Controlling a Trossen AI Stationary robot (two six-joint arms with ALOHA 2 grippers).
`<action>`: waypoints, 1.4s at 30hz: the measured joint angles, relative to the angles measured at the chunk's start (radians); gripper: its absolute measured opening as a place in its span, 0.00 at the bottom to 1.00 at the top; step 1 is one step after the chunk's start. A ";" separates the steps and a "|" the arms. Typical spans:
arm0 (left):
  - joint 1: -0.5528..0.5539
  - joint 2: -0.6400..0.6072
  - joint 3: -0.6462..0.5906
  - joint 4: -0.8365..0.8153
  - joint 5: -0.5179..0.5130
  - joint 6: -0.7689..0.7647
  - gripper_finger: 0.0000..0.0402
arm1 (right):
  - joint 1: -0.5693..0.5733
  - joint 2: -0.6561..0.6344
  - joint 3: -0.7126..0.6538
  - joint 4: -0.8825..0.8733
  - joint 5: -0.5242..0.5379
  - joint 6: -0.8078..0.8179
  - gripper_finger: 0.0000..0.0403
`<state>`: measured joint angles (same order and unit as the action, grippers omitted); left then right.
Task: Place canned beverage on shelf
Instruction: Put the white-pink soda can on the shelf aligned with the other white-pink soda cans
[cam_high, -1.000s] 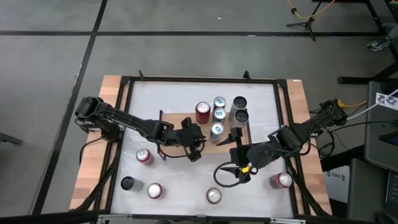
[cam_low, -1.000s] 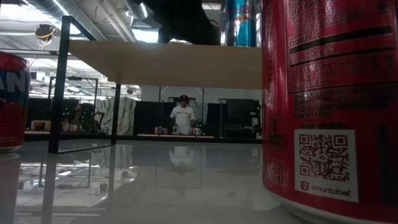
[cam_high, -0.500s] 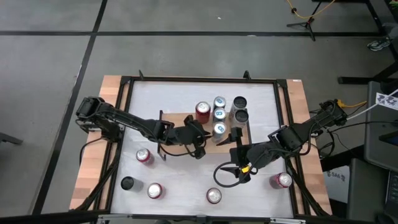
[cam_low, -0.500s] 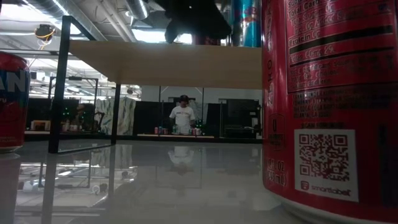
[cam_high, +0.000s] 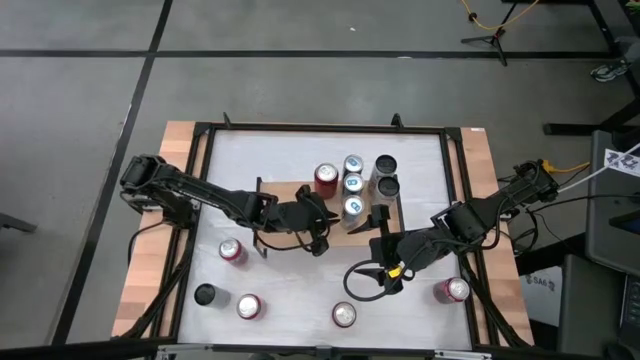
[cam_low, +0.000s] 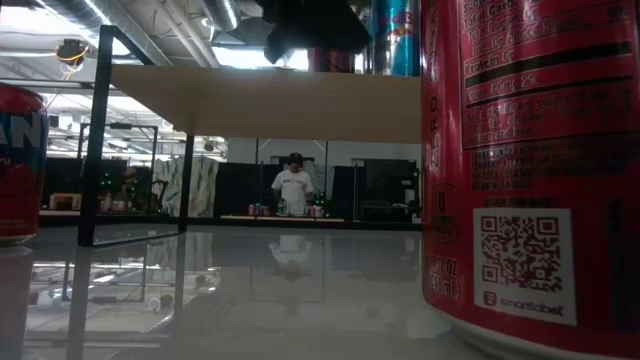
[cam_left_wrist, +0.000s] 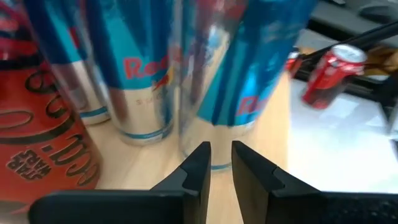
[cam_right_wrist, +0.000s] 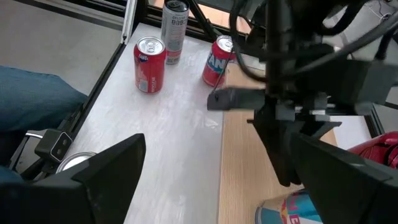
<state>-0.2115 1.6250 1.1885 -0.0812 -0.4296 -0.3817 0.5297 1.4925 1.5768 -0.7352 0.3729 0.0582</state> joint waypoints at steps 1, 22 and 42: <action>-0.002 -0.013 0.000 -0.011 0.011 0.000 0.14 | 0.000 0.000 0.000 0.000 0.000 0.000 0.96; -0.108 -0.138 0.000 -0.078 0.422 -0.085 0.14 | 0.000 0.000 0.000 0.000 0.000 0.000 0.96; -0.108 -0.138 0.000 -0.211 0.338 -0.087 0.34 | 0.000 0.000 0.000 0.000 0.000 0.000 0.96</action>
<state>-0.3195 1.4872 1.1885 -0.2920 -0.0913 -0.4690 0.5298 1.4925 1.5769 -0.7353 0.3729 0.0583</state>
